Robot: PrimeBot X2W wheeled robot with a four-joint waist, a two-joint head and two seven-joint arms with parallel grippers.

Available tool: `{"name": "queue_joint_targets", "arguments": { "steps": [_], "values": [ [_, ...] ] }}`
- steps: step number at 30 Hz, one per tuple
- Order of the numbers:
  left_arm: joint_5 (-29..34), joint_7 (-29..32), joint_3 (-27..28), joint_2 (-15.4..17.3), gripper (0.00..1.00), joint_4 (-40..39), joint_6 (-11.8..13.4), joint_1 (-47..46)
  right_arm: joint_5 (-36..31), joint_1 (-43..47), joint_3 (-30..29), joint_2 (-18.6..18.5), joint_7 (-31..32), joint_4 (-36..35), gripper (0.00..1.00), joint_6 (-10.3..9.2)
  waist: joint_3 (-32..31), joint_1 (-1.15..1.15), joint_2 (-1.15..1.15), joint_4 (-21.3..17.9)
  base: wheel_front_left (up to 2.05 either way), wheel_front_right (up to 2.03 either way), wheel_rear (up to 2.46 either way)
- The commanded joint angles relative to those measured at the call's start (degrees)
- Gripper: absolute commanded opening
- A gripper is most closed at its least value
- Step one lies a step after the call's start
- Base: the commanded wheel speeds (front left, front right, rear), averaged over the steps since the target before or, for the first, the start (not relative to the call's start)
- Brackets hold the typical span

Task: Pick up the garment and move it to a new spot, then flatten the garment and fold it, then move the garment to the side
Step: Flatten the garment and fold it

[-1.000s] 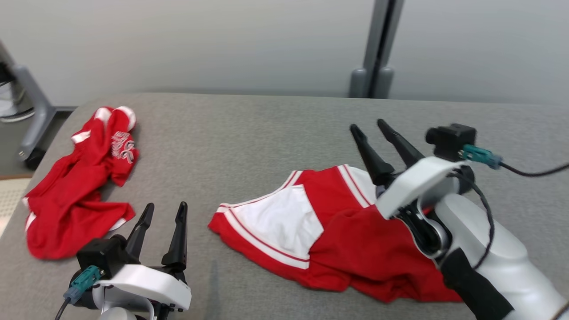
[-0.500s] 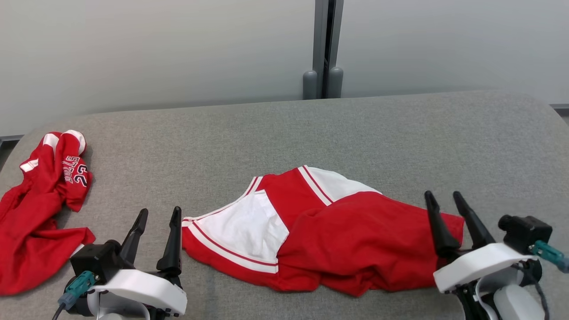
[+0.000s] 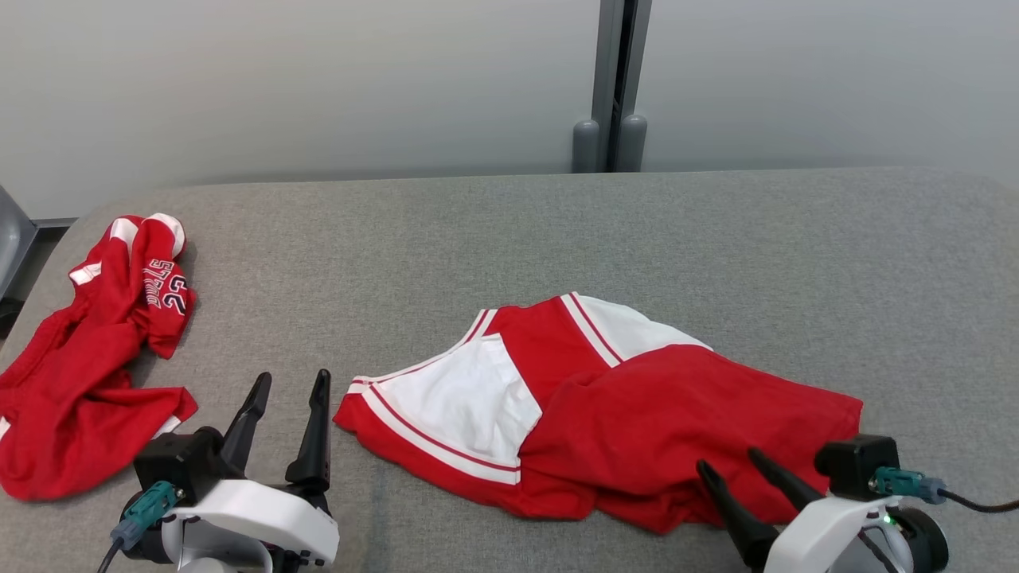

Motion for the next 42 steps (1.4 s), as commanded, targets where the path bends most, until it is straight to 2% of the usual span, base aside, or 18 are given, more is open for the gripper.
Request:
{"name": "queue_joint_targets", "arguments": {
  "steps": [1, 4, 7, 14, 19, 20, 21, 22, 23, 26, 30, 36, 40, 42],
  "values": [
    [-0.24, -0.21, 0.05, 0.18, 1.0, 0.13, -0.35, -0.51, 0.32, 1.41, 0.02, -0.93, 2.11, -0.83, 1.0, 0.01, 0.04, 0.0, 0.0, 0.38, 0.0, 0.0, 0.0],
    [-0.33, -0.35, -0.02, 0.14, 1.0, 0.26, -0.29, -0.65, 0.74, 3.72, -0.48, -0.68, 7.86, -2.03, 1.0, 0.01, 0.27, 0.0, 0.0, 0.8, 0.0, 0.0, 0.0],
    [-0.36, -0.33, -0.14, 0.19, 1.0, 0.26, -0.44, -1.03, -1.68, 4.5, -1.49, 0.05, 11.52, -2.13, 1.0, 0.01, 0.73, 0.0, 0.0, 1.26, 0.0, 0.0, 0.0],
    [-0.47, -0.26, -0.11, 0.47, 1.0, 0.31, -0.85, -2.11, -7.31, 1.37, -3.69, 3.36, 13.83, 3.22, 1.0, 0.01, 2.77, 0.0, 0.0, 2.42, 0.0, 0.0, 0.0],
    [-0.49, -0.45, -0.47, 0.15, 1.0, 0.9, -1.4, -2.8, -11.02, -1.64, -6.37, 4.7, 11.69, 8.55, 1.0, 0.01, 3.76, 0.0, 0.0, 3.52, 0.0, 0.0, 0.0],
    [-0.48, -0.49, -0.49, 0.15, 1.0, 1.07, -1.43, -2.82, -11.39, -1.97, -6.53, 4.84, 11.11, 9.31, 0.76, 0.01, 3.85, 0.0, 0.0, 3.77, 0.0, 0.0, 0.0],
    [-0.51, -0.45, -0.51, 0.13, 1.0, 1.26, -1.45, -2.85, -11.65, -2.41, -6.72, 4.93, 10.52, 9.82, 0.25, 0.01, 3.91, 0.0, 0.0, 4.01, 0.0, 0.0, 0.0],
    [-0.51, -0.45, -0.51, 0.13, 1.0, 1.26, -1.45, -2.85, -11.65, -2.41, -6.72, 4.93, 10.52, 9.82, 0.25, 0.01, 3.91, 0.0, 0.0, 4.01, 0.0, 0.0, 0.0],
    [-0.54, -0.61, -0.49, 0.16, 1.0, 1.47, -1.55, -2.93, -12.68, -2.77, -7.39, 5.06, 9.97, 9.98, 0.0, 0.01, 3.92, 0.0, 0.0, 4.36, 0.0, 0.0, 0.0],
    [-0.55, -0.71, -0.54, 0.09, 1.0, 1.6, -1.55, -2.93, -13.64, -3.13, -8.29, 5.15, 9.94, 8.74, 0.0, 0.01, 3.91, 0.0, 0.0, 4.63, 0.0, 0.0, 0.0],
    [-0.64, -0.78, -0.66, 0.0, 1.0, 1.63, -1.57, -2.7, -15.62, -4.34, -9.64, 4.89, 11.95, 3.14, 0.0, 0.01, 4.31, 0.0, 0.0, 5.04, 0.0, 0.0, 0.0],
    [-0.76, -0.82, -0.95, -0.31, 1.0, 1.51, -2.11, -4.24, -15.65, -11.36, -10.52, 1.42, 18.1, -4.51, 0.0, 0.0, 7.07, 0.0, 0.0, 6.17, 0.0, 0.0, 0.0],
    [-0.94, -0.98, -0.95, -0.5, 1.0, 2.06, -2.68, -5.25, -13.18, -17.16, -11.0, -1.17, 23.6, -3.66, 0.0, 0.0, 9.23, 0.0, 0.0, 7.64, 0.0, 0.0, 0.0],
    [-1.02, -1.2, -1.06, -0.8, 1.0, 2.6, -3.15, -6.21, -10.91, -21.84, -10.57, -4.18, 27.22, -1.01, 0.0, 0.0, 10.62, 0.0, 0.0, 8.77, 0.0, 0.0, 0.0]
  ]
}}
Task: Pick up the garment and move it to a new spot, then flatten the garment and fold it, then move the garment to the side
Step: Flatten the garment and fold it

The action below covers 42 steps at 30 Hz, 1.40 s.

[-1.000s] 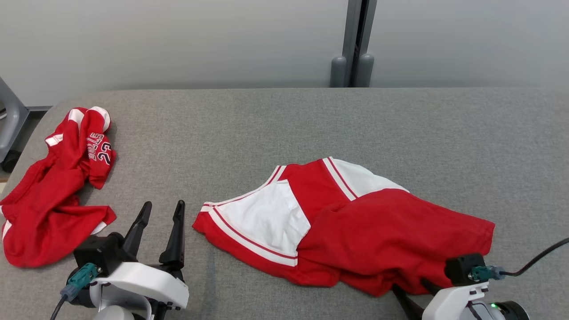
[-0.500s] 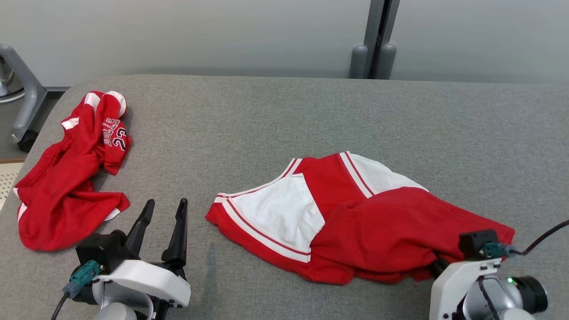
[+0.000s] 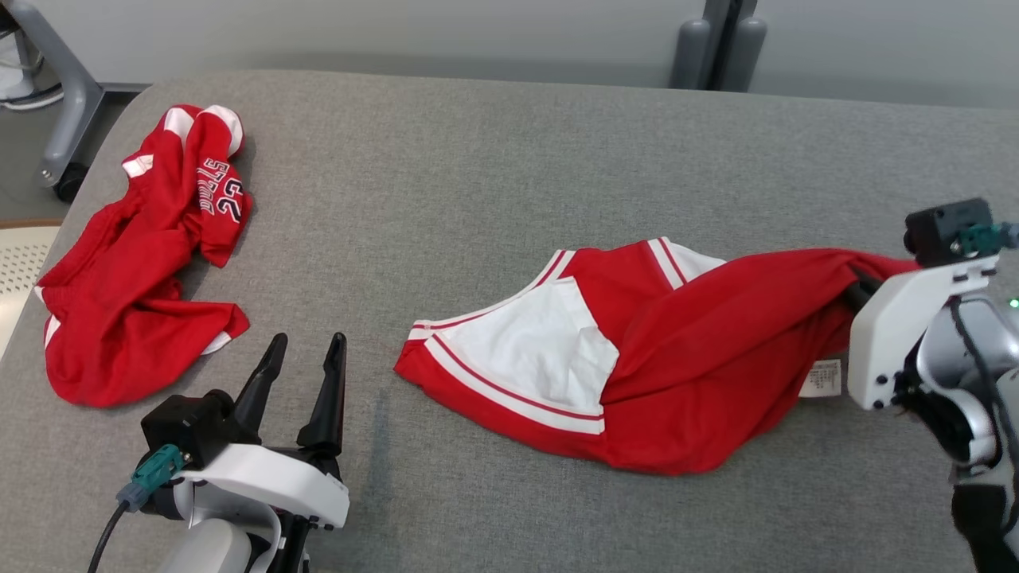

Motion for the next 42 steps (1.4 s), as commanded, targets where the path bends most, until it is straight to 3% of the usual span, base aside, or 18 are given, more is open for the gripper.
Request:
{"name": "queue_joint_targets", "arguments": {
  "steps": [1, 4, 5, 6, 15, 25, 33, 42],
  "values": [
    [-0.43, -0.46, 0.11, -0.01, 1.0, 0.36, -0.41, -1.6, 1.63, -2.9, 0.44, -1.68, 1.29, 1.75, 0.0, -0.01, 1.54, 0.0, 0.0, 1.37, 0.0, 0.0, 0.0],
    [-0.42, -0.57, 0.28, -0.17, 1.0, 0.86, -0.77, -2.12, 3.86, -7.51, 1.82, -4.4, 1.78, 5.92, 0.0, -0.01, 2.64, 0.0, 0.0, 2.0, 0.0, 0.0, 0.0],
    [-0.4, -0.69, 0.32, -0.21, 1.0, 1.17, -0.89, -2.16, 4.21, -8.68, 2.09, -4.94, 1.34, 7.75, 0.27, -0.01, 2.68, 0.0, 0.0, 2.13, 0.0, 0.0, 0.0],
    [-0.38, -0.78, 0.33, -0.26, 1.0, 1.38, -0.9, -2.28, 4.43, -9.78, 2.39, -5.37, 0.89, 9.26, 1.0, -0.01, 2.65, 0.0, 0.0, 2.22, 0.0, 0.0, 0.0],
    [-0.24, -1.06, 0.82, -0.11, 1.0, 2.34, -0.56, -2.03, 5.04, -12.53, 2.51, -4.2, -9.97, 16.92, 1.0, -0.01, 0.46, 0.0, 0.0, 0.09, 0.0, 0.0, 0.0],
    [-0.03, -0.61, 1.1, 1.35, 1.0, 0.86, 0.83, 0.4, 2.28, -0.78, -4.68, 1.0, -29.64, 6.09, 1.0, -0.01, -3.3, 0.0, 0.0, -5.95, 0.0, 0.0, 0.0],
    [0.06, 0.29, 0.96, 2.08, 1.0, -0.99, 1.85, 1.41, 2.56, 12.73, -7.27, 6.27, -34.77, -1.17, 1.0, -0.01, -4.7, 0.0, 0.0, -10.11, 0.0, 0.0, 0.0],
    [0.01, 0.88, 0.36, 2.2, 1.0, -2.17, 2.44, 1.7, 5.16, 19.17, -4.86, 8.17, -35.86, 0.3, 1.0, -0.01, -5.32, 0.0, 0.0, -11.47, 0.0, 0.0, 0.0]
  ]
}}
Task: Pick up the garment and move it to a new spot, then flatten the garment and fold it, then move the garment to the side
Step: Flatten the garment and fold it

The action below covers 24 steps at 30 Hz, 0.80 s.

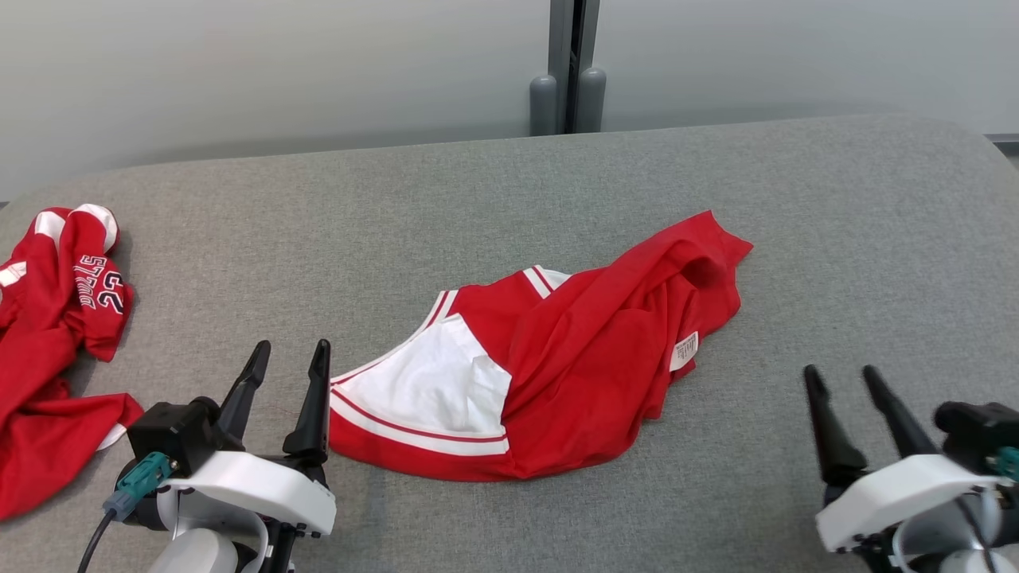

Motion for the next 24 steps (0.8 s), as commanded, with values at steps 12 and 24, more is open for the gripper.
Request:
{"name": "queue_joint_targets", "arguments": {
  "steps": [12, 24],
  "values": [
    [-0.43, 0.34, -0.16, 0.57, 1.0, -0.19, -0.3, -1.39, 2.07, -13.23, 12.84, -7.28, 8.49, 15.83, 1.0, 0.01, 2.45, 0.0, 0.0, 4.07, 0.0, 0.0, 0.0],
    [-0.46, -0.24, -0.5, 0.35, 1.0, 0.98, -0.99, -2.35, 5.88, -21.4, 20.89, -8.8, 4.51, 27.64, 1.0, 0.0, 3.81, 0.0, 0.0, 8.11, 0.0, 0.0, 0.0]
  ]
}}
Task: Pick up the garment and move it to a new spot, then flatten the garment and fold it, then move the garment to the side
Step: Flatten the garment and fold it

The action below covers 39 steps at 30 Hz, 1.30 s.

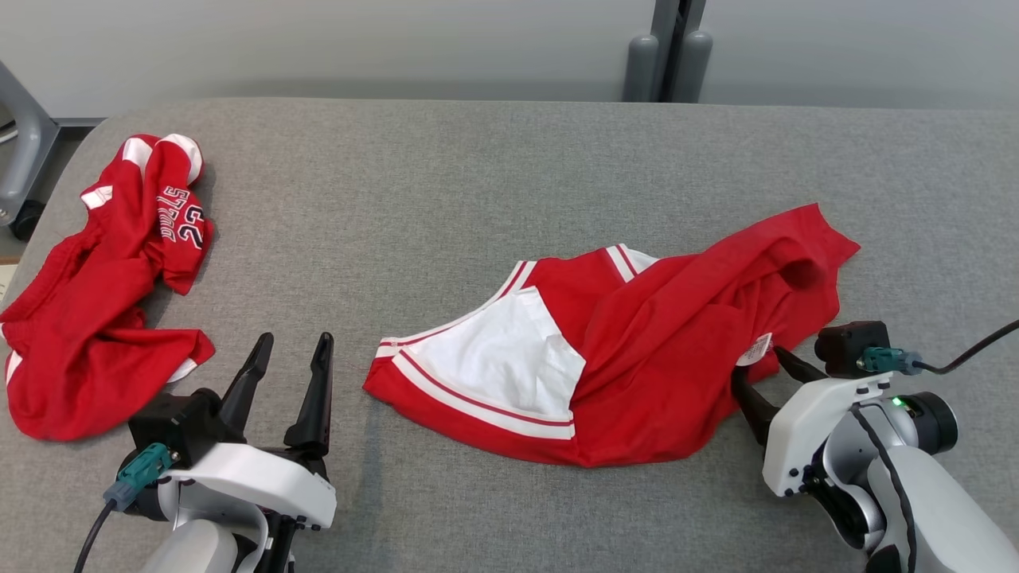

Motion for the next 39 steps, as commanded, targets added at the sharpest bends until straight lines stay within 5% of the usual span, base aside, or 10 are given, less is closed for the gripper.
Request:
{"name": "queue_joint_targets", "arguments": {
  "steps": [1, 6, 8, 9, 16, 22, 30, 39],
  "values": [
    [-0.11, -0.26, 0.05, 0.18, 1.0, 0.22, -0.21, -1.06, 0.21, -1.05, 0.04, -0.23, -0.8, 0.95, 1.0, -0.01, 0.03, 0.0, 0.0, 0.32, 0.0, 0.0, 0.0],
    [-0.18, -0.21, -0.03, 0.43, 1.0, 0.3, -0.16, -1.14, -0.63, -2.38, 0.15, -0.25, -2.14, 3.93, 1.0, -0.01, 0.09, 0.0, 0.0, 0.73, 0.0, 0.0, 0.0],
    [-0.2, -0.12, 0.02, 0.62, 1.0, 0.26, -0.04, -1.17, -1.29, -2.97, -0.21, -0.07, -2.99, 5.32, 0.21, -0.01, 0.02, 0.0, 0.0, 0.79, 0.0, 0.0, 0.0],
    [-0.23, -0.11, 0.07, 0.68, 1.0, 0.23, 0.09, -1.12, -1.71, -3.18, -0.57, -0.08, -3.43, 5.94, 0.0, -0.01, -0.05, 0.0, 0.0, 0.75, 0.0, 0.0, 0.0],
    [-0.6, -0.38, 0.23, 0.61, 1.0, 0.21, 0.94, 0.7, -4.16, -1.21, -3.32, 0.15, -5.75, 6.11, 0.0, -0.01, -1.57, 0.0, 0.0, -0.79, 0.0, 0.0, 0.0],
    [-0.93, -0.5, 0.29, 0.56, 1.0, 0.1, 1.33, 1.86, -5.08, 4.39, -5.79, -0.82, -4.15, -1.73, 0.0, -0.01, -3.74, 0.0, 0.0, -3.45, 0.0, 0.0, 0.0],
    [-0.89, -0.24, 0.11, 0.89, 1.0, -0.72, 2.03, 2.78, -0.36, 17.17, -6.34, -8.98, 9.16, -21.77, 0.0, -0.01, -4.96, 0.0, 0.0, -7.18, 0.0, 0.0, 0.0],
    [-1.07, -0.02, -0.16, 1.04, 1.0, -0.9, 2.2, 2.47, 3.55, 27.04, -10.86, -11.6, 20.14, -27.56, 0.0, -0.01, -4.85, 0.0, 0.0, -8.02, 0.0, 0.0, 0.0]
  ]
}}
